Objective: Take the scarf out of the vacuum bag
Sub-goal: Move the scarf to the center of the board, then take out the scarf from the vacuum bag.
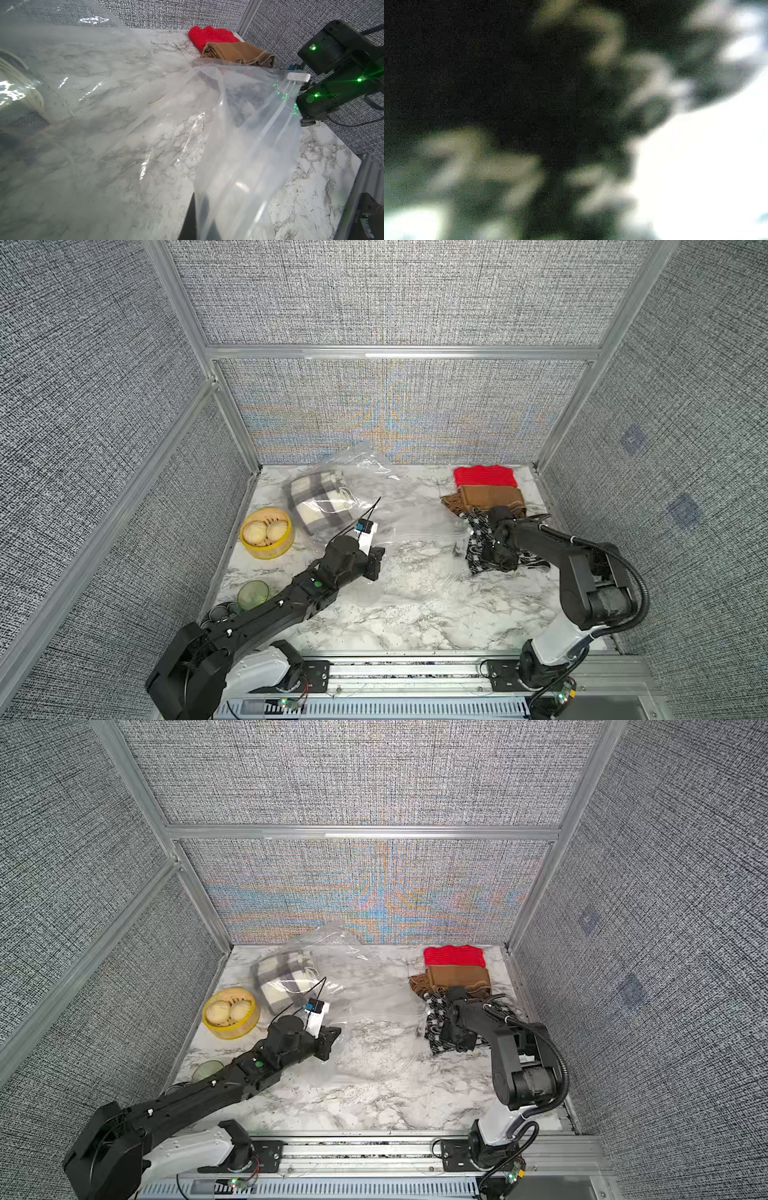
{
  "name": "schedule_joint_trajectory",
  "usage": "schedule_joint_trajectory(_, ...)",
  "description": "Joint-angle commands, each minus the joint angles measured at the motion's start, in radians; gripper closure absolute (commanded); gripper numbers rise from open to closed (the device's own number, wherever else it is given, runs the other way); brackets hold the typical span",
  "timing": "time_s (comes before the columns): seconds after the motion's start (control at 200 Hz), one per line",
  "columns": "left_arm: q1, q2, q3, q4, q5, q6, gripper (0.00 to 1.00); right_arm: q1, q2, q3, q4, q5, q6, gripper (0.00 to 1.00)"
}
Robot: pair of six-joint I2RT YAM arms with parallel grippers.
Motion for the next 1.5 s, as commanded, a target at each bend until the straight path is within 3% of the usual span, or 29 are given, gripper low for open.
schedule_joint_trajectory(0.0,0.000,-0.010,-0.005,0.026,0.015,-0.002,1.00,-0.002,0.017,0.035,0.027,0.046,-0.015,0.69)
schedule_joint_trajectory(0.08,0.000,-0.013,-0.008,0.025,0.027,-0.006,1.00,0.001,-0.003,0.033,0.025,0.042,-0.008,0.65)
schedule_joint_trajectory(0.2,-0.001,-0.017,-0.018,0.031,0.035,-0.016,1.00,0.032,-0.104,-0.031,0.040,0.063,0.014,0.45)
schedule_joint_trajectory(0.305,0.000,-0.018,-0.029,0.051,0.048,-0.023,1.00,0.090,-0.264,-0.083,0.095,0.104,-0.039,0.34)
schedule_joint_trajectory(0.395,0.000,-0.014,-0.028,0.062,0.062,-0.028,1.00,0.154,-0.399,-0.123,0.118,0.173,-0.042,0.29)
schedule_joint_trajectory(0.62,0.000,-0.015,-0.028,0.069,0.065,-0.038,1.00,0.180,-0.691,-0.261,0.294,0.136,-0.047,0.28)
schedule_joint_trajectory(0.66,0.000,-0.019,-0.029,0.061,0.043,-0.041,1.00,0.182,-0.768,-0.352,0.408,0.084,-0.064,0.25)
schedule_joint_trajectory(0.731,0.000,-0.028,-0.036,0.052,0.014,-0.039,1.00,0.178,-0.872,-0.507,0.646,-0.103,-0.102,0.11)
schedule_joint_trajectory(0.776,-0.001,-0.033,-0.038,0.045,0.002,-0.033,1.00,0.176,-0.907,-0.536,0.665,-0.159,-0.086,0.02)
schedule_joint_trajectory(0.816,-0.001,-0.036,-0.039,0.039,-0.003,-0.031,1.00,0.177,-0.921,-0.525,0.630,-0.187,-0.076,0.01)
schedule_joint_trajectory(0.891,0.000,-0.042,-0.039,0.035,-0.008,-0.028,1.00,0.176,-0.911,-0.477,0.537,-0.223,-0.045,0.01)
schedule_joint_trajectory(0.986,0.000,-0.046,-0.037,0.035,-0.010,-0.022,1.00,0.179,-0.891,-0.422,0.461,-0.355,-0.064,0.02)
schedule_joint_trajectory(1.136,-0.001,-0.038,-0.027,0.027,-0.018,-0.018,1.00,0.206,-0.915,-0.479,0.597,-0.547,-0.009,0.06)
schedule_joint_trajectory(1.211,0.000,-0.028,-0.018,0.029,-0.014,-0.020,1.00,0.259,-0.911,-0.516,0.697,-0.582,0.011,0.09)
schedule_joint_trajectory(1.316,-0.002,-0.018,0.009,0.007,-0.031,-0.027,1.00,0.405,-0.835,-0.533,0.797,-0.534,-0.009,0.31)
schedule_joint_trajectory(1.396,-0.001,-0.002,0.045,-0.027,-0.032,-0.028,1.00,0.529,-0.739,-0.527,0.888,-0.443,-0.028,0.60)
schedule_joint_trajectory(1.491,-0.013,0.008,0.077,-0.036,-0.005,-0.034,1.00,0.651,-0.619,-0.468,0.903,-0.301,-0.074,0.70)
